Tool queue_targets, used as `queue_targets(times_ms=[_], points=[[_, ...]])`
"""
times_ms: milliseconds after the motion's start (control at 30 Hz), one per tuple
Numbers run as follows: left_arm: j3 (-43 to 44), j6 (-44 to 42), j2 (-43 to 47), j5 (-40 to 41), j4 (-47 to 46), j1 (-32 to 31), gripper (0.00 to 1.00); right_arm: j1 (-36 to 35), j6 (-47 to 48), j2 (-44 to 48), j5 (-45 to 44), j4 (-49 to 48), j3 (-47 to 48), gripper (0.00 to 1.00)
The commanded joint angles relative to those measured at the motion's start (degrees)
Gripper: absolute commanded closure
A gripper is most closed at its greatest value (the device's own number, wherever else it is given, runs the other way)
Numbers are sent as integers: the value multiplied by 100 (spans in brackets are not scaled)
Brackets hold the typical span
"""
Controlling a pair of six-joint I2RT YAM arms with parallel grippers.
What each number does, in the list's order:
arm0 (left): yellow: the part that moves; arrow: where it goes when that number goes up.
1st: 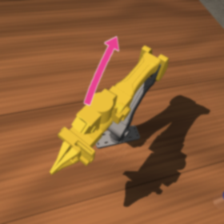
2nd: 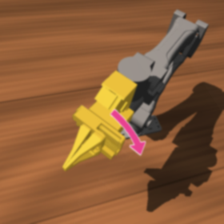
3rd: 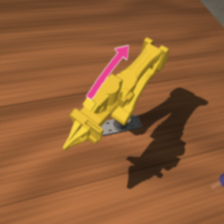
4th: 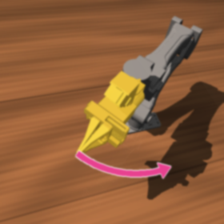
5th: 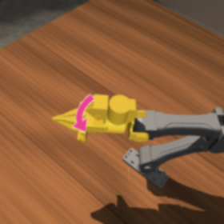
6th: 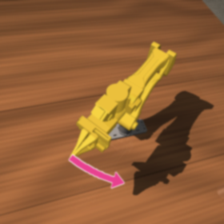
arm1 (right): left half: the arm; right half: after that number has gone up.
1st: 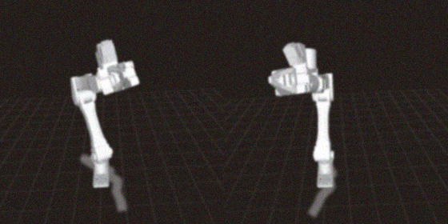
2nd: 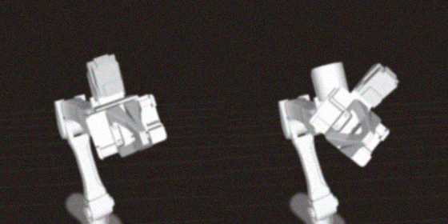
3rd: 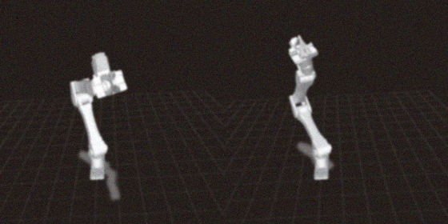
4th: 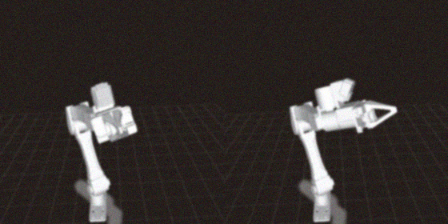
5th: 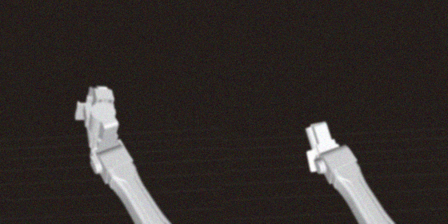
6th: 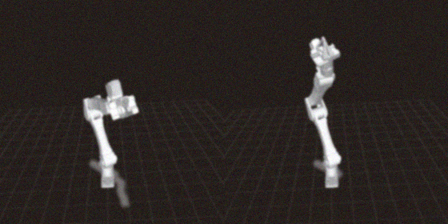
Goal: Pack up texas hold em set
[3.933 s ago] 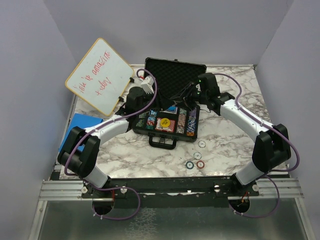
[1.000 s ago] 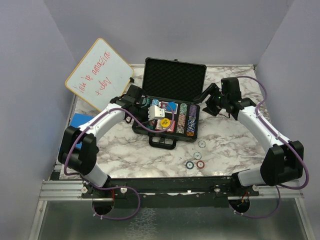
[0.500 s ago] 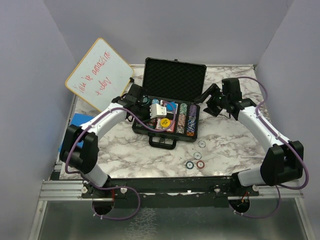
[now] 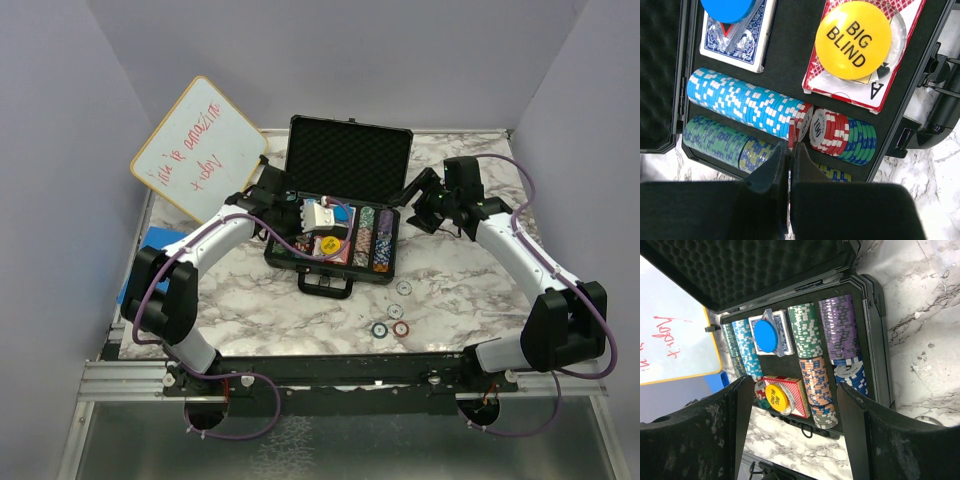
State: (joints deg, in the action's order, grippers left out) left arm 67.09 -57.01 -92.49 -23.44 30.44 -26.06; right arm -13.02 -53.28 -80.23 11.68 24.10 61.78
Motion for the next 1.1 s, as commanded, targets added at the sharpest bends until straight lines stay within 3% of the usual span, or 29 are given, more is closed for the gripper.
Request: queue_targets(times_ms=[0, 533, 1067], points=[[146, 69, -157, 130, -20, -17, 100, 36, 45, 115, 24, -54, -53, 27], [-108, -411, 380, -756, 609, -4, 100, 30, 111, 148, 99, -52, -61, 27], [131, -371, -72, -193, 493, -26, 100, 34, 151, 353, 111, 17, -144, 27]])
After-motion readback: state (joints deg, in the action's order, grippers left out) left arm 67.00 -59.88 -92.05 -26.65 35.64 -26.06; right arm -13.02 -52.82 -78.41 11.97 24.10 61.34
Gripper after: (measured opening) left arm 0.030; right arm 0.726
